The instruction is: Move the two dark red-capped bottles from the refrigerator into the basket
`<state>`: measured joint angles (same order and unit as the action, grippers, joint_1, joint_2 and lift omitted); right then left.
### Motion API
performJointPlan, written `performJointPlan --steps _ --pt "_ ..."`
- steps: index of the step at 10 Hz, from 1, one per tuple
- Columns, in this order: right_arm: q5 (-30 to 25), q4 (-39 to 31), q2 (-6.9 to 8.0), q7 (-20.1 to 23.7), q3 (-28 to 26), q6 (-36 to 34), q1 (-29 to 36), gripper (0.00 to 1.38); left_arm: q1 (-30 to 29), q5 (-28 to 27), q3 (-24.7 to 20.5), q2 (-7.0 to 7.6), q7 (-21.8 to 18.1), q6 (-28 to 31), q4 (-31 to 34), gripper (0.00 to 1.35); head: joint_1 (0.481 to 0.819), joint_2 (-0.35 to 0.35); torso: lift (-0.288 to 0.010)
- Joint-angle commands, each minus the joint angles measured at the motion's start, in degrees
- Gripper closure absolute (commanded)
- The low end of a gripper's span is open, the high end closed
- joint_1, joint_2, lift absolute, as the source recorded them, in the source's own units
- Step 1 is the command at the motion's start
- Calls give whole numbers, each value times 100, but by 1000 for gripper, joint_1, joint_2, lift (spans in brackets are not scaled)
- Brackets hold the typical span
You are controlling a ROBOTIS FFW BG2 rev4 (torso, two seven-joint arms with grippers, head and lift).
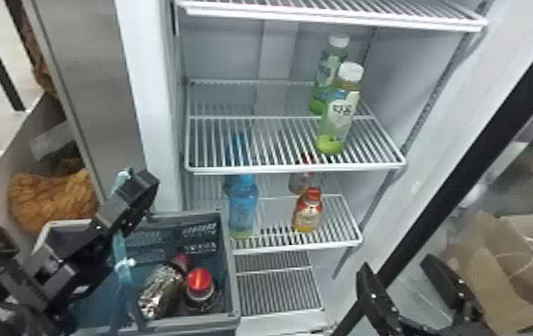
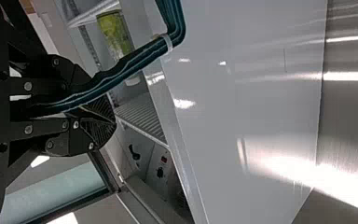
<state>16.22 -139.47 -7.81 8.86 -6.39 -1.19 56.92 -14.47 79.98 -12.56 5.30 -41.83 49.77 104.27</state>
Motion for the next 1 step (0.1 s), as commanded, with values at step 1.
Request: performJointPlan --steps 1 --pt "0 5 -1 1 10 -7 -12 125 13 0 11 6 0 0 0 1200 695 -162 -34"
